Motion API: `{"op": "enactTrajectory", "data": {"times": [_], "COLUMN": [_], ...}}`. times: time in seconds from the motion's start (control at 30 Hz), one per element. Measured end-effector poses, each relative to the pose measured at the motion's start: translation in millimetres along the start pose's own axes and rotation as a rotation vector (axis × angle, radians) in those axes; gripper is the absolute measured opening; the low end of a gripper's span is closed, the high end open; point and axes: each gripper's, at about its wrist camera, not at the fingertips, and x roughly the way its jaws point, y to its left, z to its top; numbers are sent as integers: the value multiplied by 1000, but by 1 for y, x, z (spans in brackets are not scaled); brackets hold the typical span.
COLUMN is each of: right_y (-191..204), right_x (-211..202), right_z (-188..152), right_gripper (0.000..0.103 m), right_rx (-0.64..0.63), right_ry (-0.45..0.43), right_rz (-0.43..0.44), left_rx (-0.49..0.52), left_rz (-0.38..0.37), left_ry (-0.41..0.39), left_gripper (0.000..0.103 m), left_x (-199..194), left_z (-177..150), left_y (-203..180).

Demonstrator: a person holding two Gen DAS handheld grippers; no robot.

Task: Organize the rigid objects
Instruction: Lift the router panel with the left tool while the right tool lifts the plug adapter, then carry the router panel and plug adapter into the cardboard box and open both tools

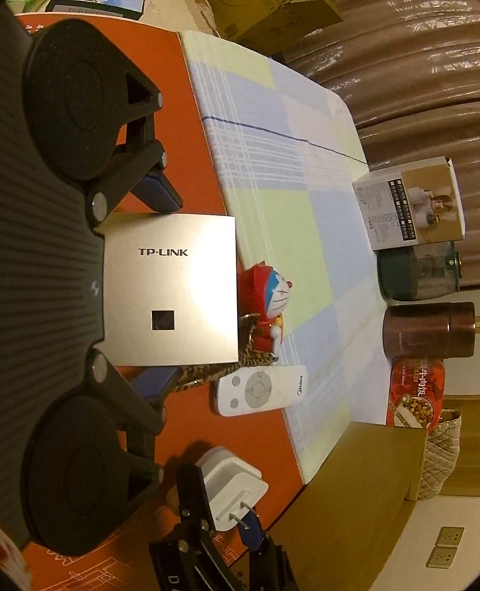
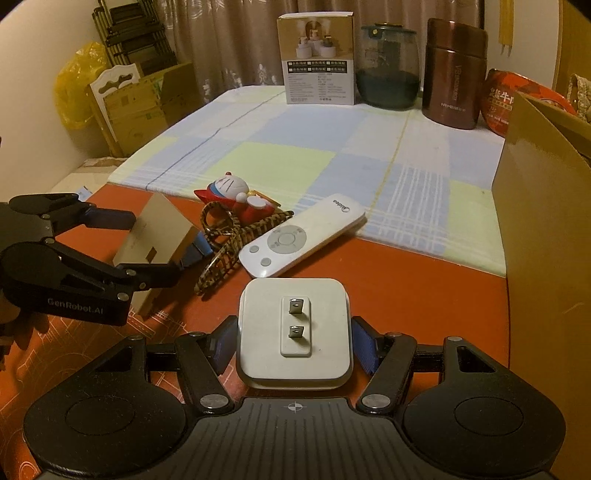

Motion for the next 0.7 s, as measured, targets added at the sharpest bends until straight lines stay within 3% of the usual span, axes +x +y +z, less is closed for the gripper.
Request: {"op": "enactTrajectory", "data": {"times": [0.37, 0.7], "right_y": [0, 2], "right_x": [0, -40], "right_z": [1, 19], "right_gripper": [61, 61], "right_rx": [12, 37], "right_ry": [-6, -114], "right_rz": [-4, -39], "left_rx": [-92, -149], "left_rz": [-17, -26], "left_ry": [19, -62], "left_gripper": [85, 85], "left_x": [0, -45], "left_z": [0, 28], "left_y": [11, -2]}}
